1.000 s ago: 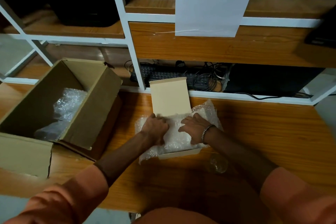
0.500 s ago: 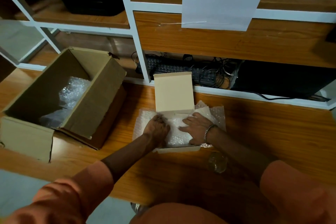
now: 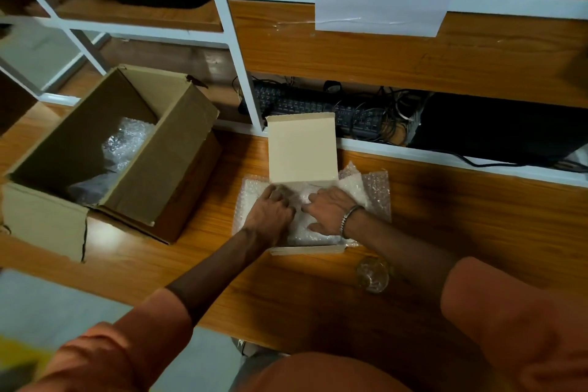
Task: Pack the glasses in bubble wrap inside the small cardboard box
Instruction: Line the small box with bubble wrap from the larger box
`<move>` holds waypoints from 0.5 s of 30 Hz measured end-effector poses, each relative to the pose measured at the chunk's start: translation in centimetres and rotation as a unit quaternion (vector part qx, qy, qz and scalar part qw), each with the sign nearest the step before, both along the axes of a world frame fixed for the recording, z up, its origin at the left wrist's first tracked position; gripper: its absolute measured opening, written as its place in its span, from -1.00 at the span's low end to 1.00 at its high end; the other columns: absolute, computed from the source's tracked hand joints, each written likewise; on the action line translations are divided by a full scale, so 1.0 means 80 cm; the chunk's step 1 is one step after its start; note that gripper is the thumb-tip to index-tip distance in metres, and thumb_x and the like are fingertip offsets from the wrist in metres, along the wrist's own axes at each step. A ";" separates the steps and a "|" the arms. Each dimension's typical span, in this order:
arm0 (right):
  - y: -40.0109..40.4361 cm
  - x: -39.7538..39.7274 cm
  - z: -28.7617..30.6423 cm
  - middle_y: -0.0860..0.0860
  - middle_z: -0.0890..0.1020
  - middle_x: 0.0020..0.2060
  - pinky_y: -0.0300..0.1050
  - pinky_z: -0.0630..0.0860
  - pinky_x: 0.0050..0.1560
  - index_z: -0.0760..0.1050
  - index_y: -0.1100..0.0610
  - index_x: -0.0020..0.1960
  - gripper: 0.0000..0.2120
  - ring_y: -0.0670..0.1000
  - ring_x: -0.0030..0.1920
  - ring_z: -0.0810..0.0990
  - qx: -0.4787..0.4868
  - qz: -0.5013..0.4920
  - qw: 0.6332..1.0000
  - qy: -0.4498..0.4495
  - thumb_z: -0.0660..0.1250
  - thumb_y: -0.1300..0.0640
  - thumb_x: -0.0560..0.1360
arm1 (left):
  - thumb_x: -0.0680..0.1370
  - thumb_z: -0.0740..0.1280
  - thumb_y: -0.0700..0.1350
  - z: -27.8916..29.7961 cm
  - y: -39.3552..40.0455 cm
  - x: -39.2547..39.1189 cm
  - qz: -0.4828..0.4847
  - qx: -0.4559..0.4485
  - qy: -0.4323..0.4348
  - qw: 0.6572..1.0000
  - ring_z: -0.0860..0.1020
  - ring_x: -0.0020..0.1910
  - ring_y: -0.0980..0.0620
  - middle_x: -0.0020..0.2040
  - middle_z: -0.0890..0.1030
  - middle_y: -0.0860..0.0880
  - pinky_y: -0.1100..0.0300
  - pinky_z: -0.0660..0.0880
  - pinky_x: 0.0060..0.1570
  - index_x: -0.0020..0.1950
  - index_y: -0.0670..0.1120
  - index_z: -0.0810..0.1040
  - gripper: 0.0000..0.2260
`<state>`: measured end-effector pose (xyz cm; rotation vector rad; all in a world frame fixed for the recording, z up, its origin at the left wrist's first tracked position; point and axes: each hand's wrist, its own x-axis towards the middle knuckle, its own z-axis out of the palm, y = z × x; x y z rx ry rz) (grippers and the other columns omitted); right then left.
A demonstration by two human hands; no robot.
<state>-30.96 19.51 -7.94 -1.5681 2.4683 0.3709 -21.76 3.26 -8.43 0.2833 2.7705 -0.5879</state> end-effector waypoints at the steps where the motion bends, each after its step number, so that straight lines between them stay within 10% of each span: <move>1: 0.000 0.002 -0.006 0.09 0.61 0.24 0.12 0.46 0.22 0.49 -0.01 0.42 -0.53 0.18 0.22 0.60 0.010 -0.008 1.000 -0.003 0.29 -0.23 0.62 | 0.67 0.29 0.05 -0.008 0.000 0.002 0.013 -0.003 -0.012 1.000 0.24 0.65 -0.26 0.60 0.42 -0.21 -0.20 0.02 0.67 0.57 -0.10 0.44 -0.51; 5: -0.002 0.007 -0.018 0.08 0.55 0.33 0.11 0.40 0.30 0.44 -0.05 0.47 -0.51 0.18 0.28 0.58 0.002 -0.052 0.998 -0.018 0.34 -0.20 0.60 | 0.67 0.25 0.08 -0.031 -0.002 0.005 0.054 0.029 0.005 0.998 0.11 0.70 -0.29 0.67 0.27 -0.27 -0.22 -0.07 0.69 0.68 -0.19 0.23 -0.36; 15: -0.012 0.025 -0.002 0.06 0.60 0.28 0.10 0.39 0.33 0.52 -0.02 0.39 -0.63 0.15 0.32 0.54 0.053 -0.089 0.994 0.035 0.38 -0.03 0.60 | 0.64 0.34 0.20 -0.004 -0.031 0.019 0.035 0.081 0.017 0.996 0.16 0.71 -0.12 0.67 0.33 -0.11 -0.16 -0.05 0.67 0.53 -0.02 0.50 -0.48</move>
